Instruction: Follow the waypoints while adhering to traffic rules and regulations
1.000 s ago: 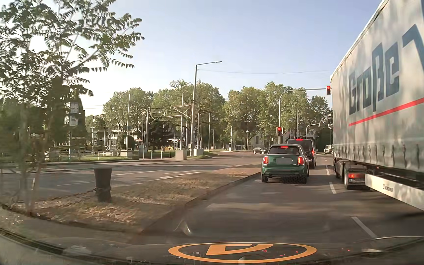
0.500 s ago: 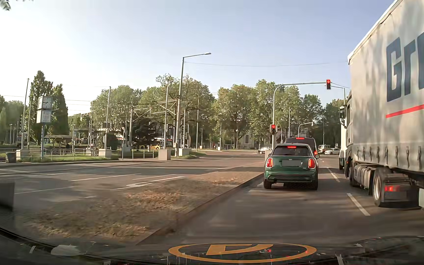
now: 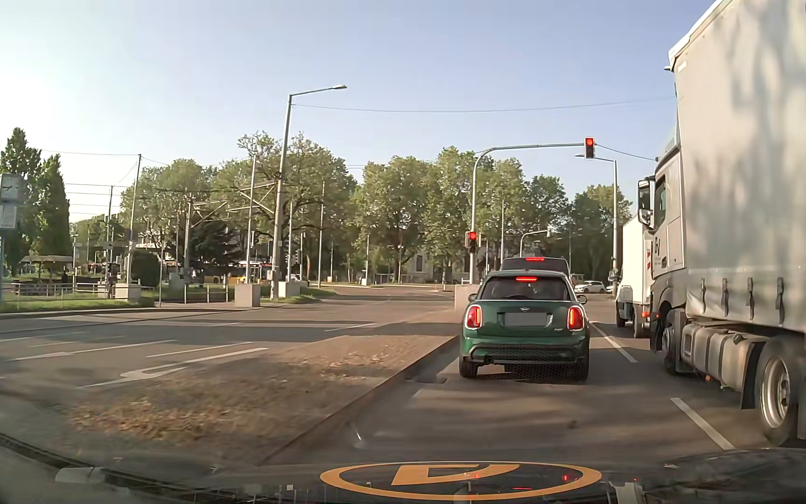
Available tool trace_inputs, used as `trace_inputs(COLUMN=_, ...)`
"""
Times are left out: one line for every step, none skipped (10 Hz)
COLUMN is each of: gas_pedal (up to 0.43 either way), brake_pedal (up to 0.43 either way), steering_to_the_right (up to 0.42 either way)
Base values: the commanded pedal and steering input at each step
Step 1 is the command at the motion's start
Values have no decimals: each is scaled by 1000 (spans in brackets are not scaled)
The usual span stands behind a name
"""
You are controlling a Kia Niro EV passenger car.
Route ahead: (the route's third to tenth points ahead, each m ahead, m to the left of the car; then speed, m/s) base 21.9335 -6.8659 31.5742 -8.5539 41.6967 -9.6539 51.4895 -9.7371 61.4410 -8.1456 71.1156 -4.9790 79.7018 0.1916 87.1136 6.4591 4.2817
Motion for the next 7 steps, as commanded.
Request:
trace_inputs(gas_pedal=0, brake_pedal=268, steering_to_the_right=200)
trace_inputs(gas_pedal=0, brake_pedal=280, steering_to_the_right=200)
trace_inputs(gas_pedal=0, brake_pedal=287, steering_to_the_right=198)
trace_inputs(gas_pedal=0, brake_pedal=287, steering_to_the_right=189)
trace_inputs(gas_pedal=0, brake_pedal=287, steering_to_the_right=170)
trace_inputs(gas_pedal=0, brake_pedal=287, steering_to_the_right=151)
trace_inputs(gas_pedal=0, brake_pedal=287, steering_to_the_right=130)
